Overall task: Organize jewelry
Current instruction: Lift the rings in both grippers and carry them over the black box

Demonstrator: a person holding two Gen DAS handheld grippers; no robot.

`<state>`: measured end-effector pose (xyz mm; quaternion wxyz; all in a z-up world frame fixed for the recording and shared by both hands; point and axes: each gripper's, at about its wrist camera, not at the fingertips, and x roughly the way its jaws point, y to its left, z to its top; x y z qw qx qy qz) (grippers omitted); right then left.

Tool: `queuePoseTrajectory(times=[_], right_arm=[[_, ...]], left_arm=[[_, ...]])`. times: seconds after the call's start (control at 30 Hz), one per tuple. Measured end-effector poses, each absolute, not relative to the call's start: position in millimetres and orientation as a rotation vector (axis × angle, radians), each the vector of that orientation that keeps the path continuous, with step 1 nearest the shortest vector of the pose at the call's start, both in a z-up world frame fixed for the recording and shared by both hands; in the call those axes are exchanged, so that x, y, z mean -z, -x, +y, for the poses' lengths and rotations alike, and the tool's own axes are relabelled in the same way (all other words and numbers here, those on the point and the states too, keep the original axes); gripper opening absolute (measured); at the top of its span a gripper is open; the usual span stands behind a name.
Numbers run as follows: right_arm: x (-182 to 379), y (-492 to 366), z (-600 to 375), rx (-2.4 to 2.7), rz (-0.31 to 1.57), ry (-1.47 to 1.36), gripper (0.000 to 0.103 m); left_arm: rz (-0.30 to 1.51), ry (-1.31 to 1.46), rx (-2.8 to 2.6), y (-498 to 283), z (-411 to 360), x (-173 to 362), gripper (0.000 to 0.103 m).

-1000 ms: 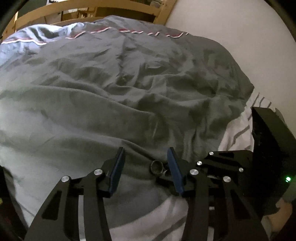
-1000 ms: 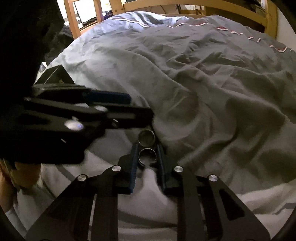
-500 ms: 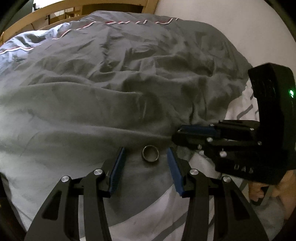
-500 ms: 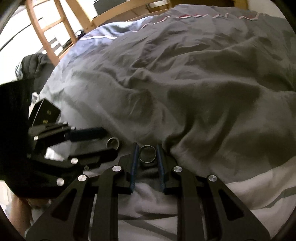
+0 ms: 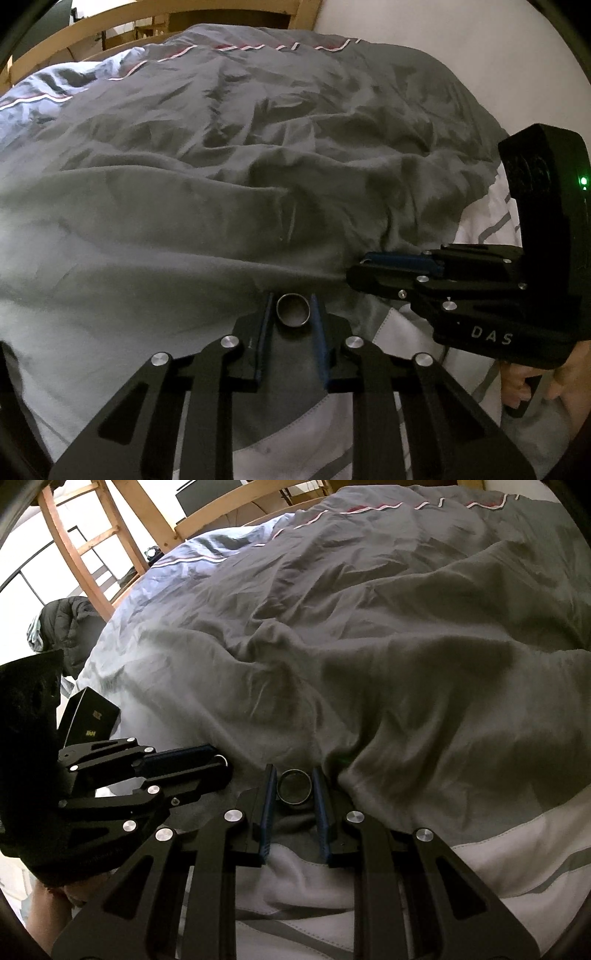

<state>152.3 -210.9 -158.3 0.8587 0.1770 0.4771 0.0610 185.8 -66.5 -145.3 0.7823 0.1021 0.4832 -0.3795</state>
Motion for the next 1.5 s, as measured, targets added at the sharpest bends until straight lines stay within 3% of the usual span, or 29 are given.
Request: queuePoseTrajectory(times=[0.8,1.5], right_arm=[[103.8,-126.9,-183.2,-0.133,0.891,-0.190,0.020],[56.1,-117.7,-82.0,-0.296,0.845,-0.033,0.020]], left_arm=[[0.940,-0.186,0.593,-119.8,-5.3,66.5,0.020],[0.856,-0.075,0.336,-108.4,126.7,7.9,0.020]])
